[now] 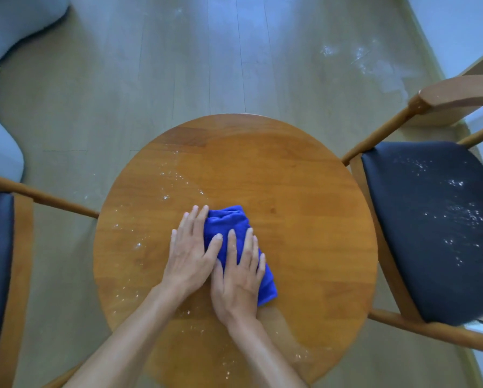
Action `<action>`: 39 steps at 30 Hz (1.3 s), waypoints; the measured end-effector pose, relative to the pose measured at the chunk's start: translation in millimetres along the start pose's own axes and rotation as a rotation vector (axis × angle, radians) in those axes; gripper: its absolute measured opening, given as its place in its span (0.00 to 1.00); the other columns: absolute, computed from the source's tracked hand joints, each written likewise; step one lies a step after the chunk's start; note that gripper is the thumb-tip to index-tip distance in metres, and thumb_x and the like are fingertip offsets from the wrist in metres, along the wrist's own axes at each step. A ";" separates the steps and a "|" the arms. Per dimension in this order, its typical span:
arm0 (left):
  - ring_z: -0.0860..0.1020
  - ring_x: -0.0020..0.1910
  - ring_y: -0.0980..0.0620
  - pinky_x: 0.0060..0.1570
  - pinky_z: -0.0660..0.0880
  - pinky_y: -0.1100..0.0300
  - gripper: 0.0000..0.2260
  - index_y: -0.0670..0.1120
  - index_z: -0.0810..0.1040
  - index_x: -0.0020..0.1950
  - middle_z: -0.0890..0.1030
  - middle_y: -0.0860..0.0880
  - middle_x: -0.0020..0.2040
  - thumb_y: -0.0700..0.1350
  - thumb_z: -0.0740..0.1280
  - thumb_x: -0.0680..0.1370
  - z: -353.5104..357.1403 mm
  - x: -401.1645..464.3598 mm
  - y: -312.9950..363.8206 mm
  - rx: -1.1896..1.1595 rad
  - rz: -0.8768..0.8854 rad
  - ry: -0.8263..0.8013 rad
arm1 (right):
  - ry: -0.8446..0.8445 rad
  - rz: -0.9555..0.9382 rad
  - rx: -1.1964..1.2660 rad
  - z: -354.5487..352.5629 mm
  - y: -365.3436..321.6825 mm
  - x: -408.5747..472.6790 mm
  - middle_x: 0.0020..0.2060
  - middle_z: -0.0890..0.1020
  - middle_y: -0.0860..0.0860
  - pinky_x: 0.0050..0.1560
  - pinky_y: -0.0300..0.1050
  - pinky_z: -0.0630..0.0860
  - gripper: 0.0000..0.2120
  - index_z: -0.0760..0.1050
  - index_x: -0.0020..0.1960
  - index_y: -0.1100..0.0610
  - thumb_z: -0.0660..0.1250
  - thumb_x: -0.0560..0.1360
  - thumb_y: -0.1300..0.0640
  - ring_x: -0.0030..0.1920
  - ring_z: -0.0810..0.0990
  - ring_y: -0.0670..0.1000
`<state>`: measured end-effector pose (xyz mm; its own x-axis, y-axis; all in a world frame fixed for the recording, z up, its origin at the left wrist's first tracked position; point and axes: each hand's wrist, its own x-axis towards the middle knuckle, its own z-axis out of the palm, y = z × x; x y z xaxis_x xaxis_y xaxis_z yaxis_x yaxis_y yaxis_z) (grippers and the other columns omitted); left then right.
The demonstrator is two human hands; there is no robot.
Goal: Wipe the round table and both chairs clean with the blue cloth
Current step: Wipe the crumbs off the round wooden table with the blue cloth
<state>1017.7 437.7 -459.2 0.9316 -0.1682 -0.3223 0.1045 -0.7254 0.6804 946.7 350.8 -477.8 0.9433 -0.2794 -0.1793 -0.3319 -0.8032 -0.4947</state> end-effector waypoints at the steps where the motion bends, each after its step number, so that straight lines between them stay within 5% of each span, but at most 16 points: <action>1: 0.47 0.78 0.52 0.76 0.47 0.50 0.30 0.54 0.51 0.78 0.50 0.51 0.79 0.53 0.60 0.80 0.3 -5.7 1.5 0.062 0.014 0.047 | -0.059 -0.038 0.089 -12.1 14.2 1.0 0.77 0.47 0.50 0.75 0.54 0.48 0.28 0.54 0.77 0.50 0.45 0.78 0.46 0.77 0.47 0.49; 5: 0.55 0.76 0.40 0.72 0.59 0.42 0.33 0.53 0.59 0.77 0.55 0.41 0.77 0.59 0.66 0.75 26.6 -24.6 25.2 0.282 0.142 0.161 | 0.034 -0.039 -0.041 -68.7 102.0 10.6 0.77 0.56 0.53 0.75 0.56 0.53 0.26 0.62 0.75 0.55 0.52 0.78 0.54 0.77 0.53 0.52; 9: 0.50 0.76 0.37 0.72 0.56 0.40 0.35 0.53 0.65 0.75 0.54 0.38 0.77 0.63 0.68 0.71 56.7 -12.8 37.1 0.374 0.074 0.169 | -0.037 -0.021 -0.342 -101.4 168.1 28.9 0.78 0.52 0.54 0.76 0.58 0.47 0.26 0.58 0.77 0.49 0.53 0.80 0.47 0.78 0.49 0.54; 12: 0.58 0.73 0.33 0.67 0.64 0.39 0.31 0.50 0.72 0.70 0.63 0.36 0.73 0.60 0.72 0.69 69.3 -5.7 33.7 0.444 0.087 0.235 | -0.087 -0.118 -0.373 -110.0 192.5 36.9 0.78 0.52 0.52 0.76 0.58 0.46 0.26 0.57 0.76 0.45 0.51 0.79 0.44 0.78 0.47 0.53; 17: 0.64 0.70 0.32 0.61 0.70 0.41 0.25 0.49 0.77 0.65 0.69 0.36 0.69 0.55 0.70 0.69 99.7 -32.4 38.8 0.505 0.234 0.256 | -0.137 -0.103 -0.062 -126.1 206.0 41.3 0.77 0.57 0.44 0.75 0.52 0.49 0.26 0.61 0.75 0.48 0.51 0.77 0.49 0.77 0.50 0.44; 23: 0.63 0.71 0.31 0.65 0.65 0.36 0.23 0.48 0.77 0.66 0.69 0.36 0.70 0.52 0.70 0.72 156.4 -77.1 80.4 0.436 0.262 0.221 | -0.245 0.037 0.373 -153.3 214.8 48.9 0.69 0.66 0.36 0.76 0.51 0.52 0.20 0.70 0.71 0.48 0.54 0.81 0.59 0.72 0.58 0.35; 28: 0.61 0.72 0.30 0.66 0.63 0.32 0.21 0.48 0.77 0.65 0.67 0.35 0.71 0.49 0.72 0.73 190.7 -74.2 133.0 0.267 0.036 0.247 | -0.272 0.056 0.567 -158.5 223.2 53.0 0.70 0.70 0.42 0.76 0.47 0.55 0.19 0.72 0.68 0.51 0.52 0.82 0.62 0.72 0.62 0.39; 32: 0.53 0.75 0.30 0.66 0.58 0.29 0.28 0.52 0.73 0.67 0.59 0.37 0.76 0.60 0.69 0.69 223.4 -92.1 151.5 0.444 0.202 0.161 | -0.268 0.054 0.624 -159.2 230.7 57.5 0.69 0.72 0.46 0.74 0.42 0.58 0.19 0.73 0.67 0.52 0.52 0.82 0.63 0.71 0.65 0.39; 35: 0.55 0.75 0.31 0.66 0.61 0.30 0.28 0.53 0.73 0.66 0.60 0.39 0.77 0.60 0.70 0.67 232.1 -106.4 142.2 0.560 0.271 0.111 | -0.224 0.014 0.548 -152.8 233.3 54.2 0.70 0.71 0.46 0.72 0.35 0.57 0.18 0.74 0.66 0.53 0.53 0.81 0.61 0.71 0.63 0.37; 39: 0.61 0.73 0.33 0.65 0.65 0.32 0.22 0.54 0.78 0.60 0.67 0.41 0.74 0.57 0.69 0.66 224.2 -135.4 113.3 0.562 0.356 0.109 | -0.070 -0.107 0.140 -128.2 223.7 40.8 0.74 0.65 0.49 0.76 0.48 0.52 0.22 0.71 0.69 0.57 0.54 0.78 0.55 0.75 0.58 0.46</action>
<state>825.3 228.6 -486.0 0.9085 -0.4144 -0.0533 -0.3853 -0.8802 0.2771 911.6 92.2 -486.7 0.9723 -0.1546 -0.1755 -0.2314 -0.7441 -0.6267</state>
